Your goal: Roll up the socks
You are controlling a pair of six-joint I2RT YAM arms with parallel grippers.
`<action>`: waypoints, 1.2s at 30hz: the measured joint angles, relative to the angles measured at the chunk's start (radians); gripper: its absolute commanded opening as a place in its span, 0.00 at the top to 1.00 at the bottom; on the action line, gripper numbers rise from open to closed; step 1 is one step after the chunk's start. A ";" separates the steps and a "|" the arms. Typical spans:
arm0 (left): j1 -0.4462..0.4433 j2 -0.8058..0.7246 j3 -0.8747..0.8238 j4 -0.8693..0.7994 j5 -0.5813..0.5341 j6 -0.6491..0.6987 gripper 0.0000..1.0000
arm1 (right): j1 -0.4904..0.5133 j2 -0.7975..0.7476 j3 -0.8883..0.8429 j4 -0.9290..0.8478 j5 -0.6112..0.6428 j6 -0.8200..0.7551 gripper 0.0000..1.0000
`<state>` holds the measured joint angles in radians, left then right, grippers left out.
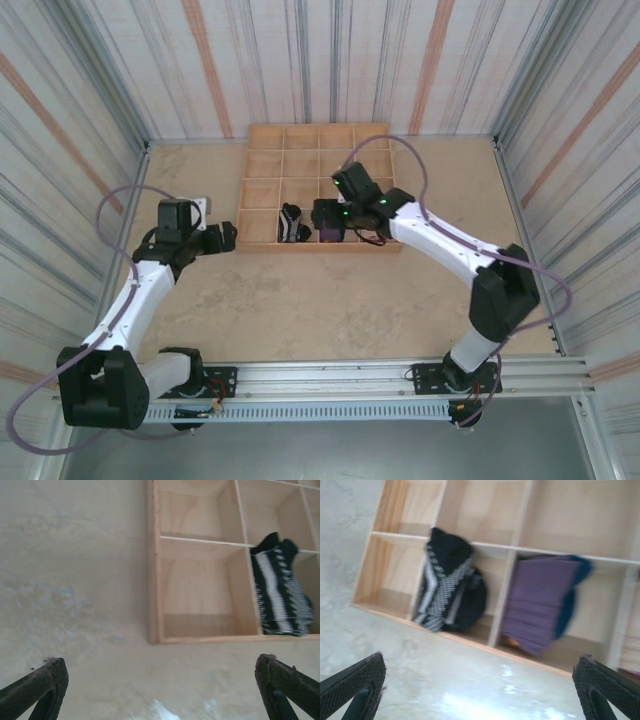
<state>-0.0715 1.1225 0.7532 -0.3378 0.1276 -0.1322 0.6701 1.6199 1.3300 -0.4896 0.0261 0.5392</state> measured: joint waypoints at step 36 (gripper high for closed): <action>0.057 0.393 -0.332 1.098 -0.070 0.191 0.01 | -0.688 -0.071 -0.961 1.312 0.048 -0.446 0.01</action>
<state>-0.0147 1.5150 0.4217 0.7601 0.0578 0.0589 -0.0181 1.5494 0.3691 0.8219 0.0746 0.0929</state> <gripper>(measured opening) 0.986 0.990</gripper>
